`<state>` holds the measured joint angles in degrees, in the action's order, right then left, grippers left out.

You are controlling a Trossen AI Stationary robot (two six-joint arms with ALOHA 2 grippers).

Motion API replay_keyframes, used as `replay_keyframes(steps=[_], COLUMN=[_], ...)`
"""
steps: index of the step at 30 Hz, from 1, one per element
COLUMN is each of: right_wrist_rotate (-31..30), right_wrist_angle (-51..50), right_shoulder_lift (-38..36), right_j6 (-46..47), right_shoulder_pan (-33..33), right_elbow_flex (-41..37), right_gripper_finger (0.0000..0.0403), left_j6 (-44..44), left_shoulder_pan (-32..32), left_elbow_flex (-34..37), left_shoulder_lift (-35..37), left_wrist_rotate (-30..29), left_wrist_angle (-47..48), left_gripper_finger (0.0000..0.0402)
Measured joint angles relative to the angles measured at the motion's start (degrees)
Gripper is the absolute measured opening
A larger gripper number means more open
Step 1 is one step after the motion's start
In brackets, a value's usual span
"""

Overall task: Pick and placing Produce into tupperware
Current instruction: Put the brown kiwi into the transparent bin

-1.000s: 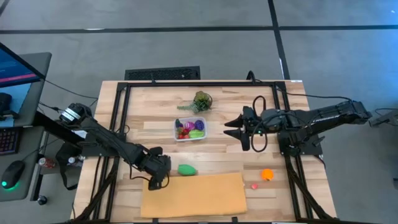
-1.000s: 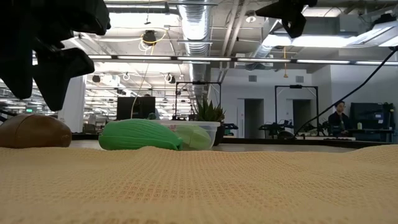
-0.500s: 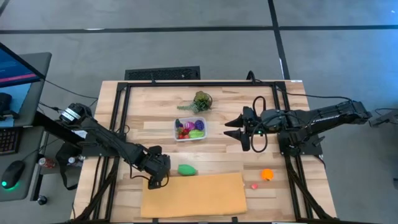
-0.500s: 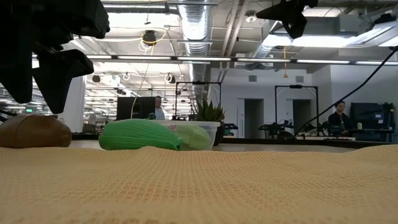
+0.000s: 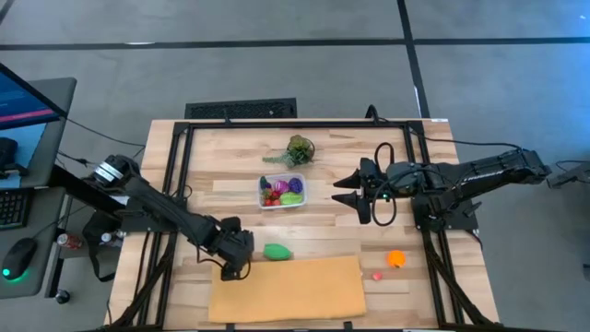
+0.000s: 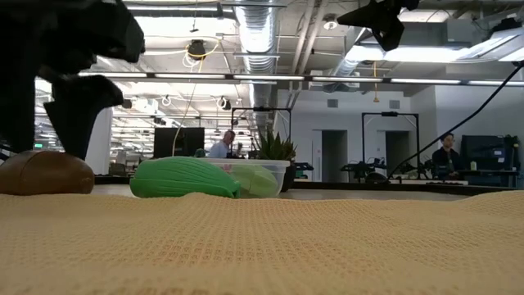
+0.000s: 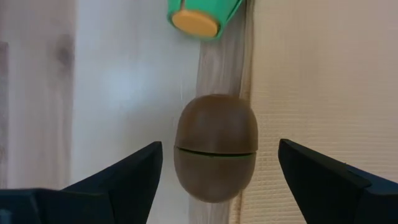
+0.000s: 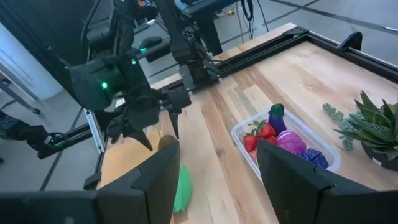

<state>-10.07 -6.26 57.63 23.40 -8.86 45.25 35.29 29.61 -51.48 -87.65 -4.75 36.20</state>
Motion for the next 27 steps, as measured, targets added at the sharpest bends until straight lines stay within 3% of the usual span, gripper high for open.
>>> replay_keyframes(steps=[8,27], right_wrist_rotate=[0.00,0.00], right_wrist_angle=[-0.06,-0.13], right_shoulder_lift=[0.00,0.00], right_j6=[0.09,0.09], right_shoulder_pan=[0.00,0.00], right_elbow_flex=[0.00,0.00], right_gripper_finger=[0.0205,0.0205], left_j6=[0.33,-1.60], left_shoulder_pan=[-0.16,-3.63], left_elbow_flex=[0.02,0.28], left_shoulder_lift=[-4.24,-4.29], left_wrist_rotate=[1.02,1.60], left_wrist_angle=[0.24,-0.93], left_gripper_finger=[0.0312,0.0312])
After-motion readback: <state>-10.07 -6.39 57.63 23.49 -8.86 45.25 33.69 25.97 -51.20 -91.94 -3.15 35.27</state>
